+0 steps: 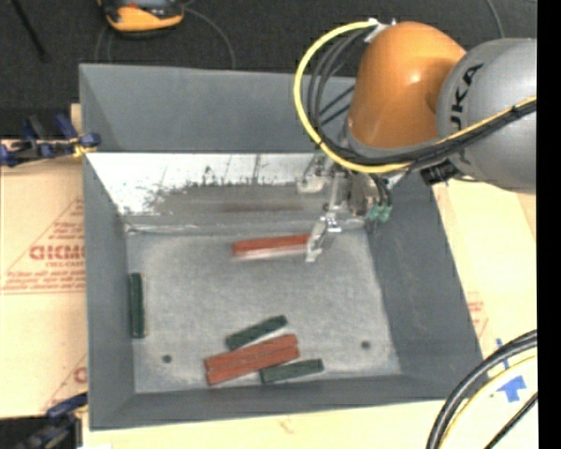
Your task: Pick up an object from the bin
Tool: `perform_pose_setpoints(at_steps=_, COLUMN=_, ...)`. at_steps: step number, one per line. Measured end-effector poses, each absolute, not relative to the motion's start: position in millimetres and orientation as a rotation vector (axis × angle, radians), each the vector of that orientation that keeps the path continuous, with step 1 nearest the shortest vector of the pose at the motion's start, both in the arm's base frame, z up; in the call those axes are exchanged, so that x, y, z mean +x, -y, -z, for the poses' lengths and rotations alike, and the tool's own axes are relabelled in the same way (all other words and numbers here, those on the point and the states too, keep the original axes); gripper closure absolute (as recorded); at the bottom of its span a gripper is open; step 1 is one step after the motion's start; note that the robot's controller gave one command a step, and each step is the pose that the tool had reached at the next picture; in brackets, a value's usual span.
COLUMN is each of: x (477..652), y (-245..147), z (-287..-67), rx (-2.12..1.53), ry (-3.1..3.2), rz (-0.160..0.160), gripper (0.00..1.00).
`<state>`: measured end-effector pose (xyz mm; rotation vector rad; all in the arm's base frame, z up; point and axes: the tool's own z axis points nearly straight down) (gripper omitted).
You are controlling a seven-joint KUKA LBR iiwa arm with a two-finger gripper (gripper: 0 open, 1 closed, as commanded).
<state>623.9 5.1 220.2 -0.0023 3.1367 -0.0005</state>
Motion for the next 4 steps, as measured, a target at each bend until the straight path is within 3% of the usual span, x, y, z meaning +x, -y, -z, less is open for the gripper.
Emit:
perform_pose_setpoints(at_steps=1, x=624.0, y=-5.1, z=-220.3, rx=-0.002, ry=-3.137, rz=0.0, gripper=0.0)
perform_pose_setpoints(at_steps=2, x=632.0, y=-9.0, z=-173.5, rx=-0.096, ry=-3.129, rz=0.002, gripper=0.0)
perform_pose_setpoints(at_steps=3, x=643.7, y=-13.3, z=-79.4, rx=-0.291, ry=-3.131, rz=0.0, gripper=1.0)
perform_pose_setpoints(at_steps=4, x=643.9, y=-13.3, z=-79.5, rx=-0.29, ry=-3.131, rz=0.0, gripper=1.0)
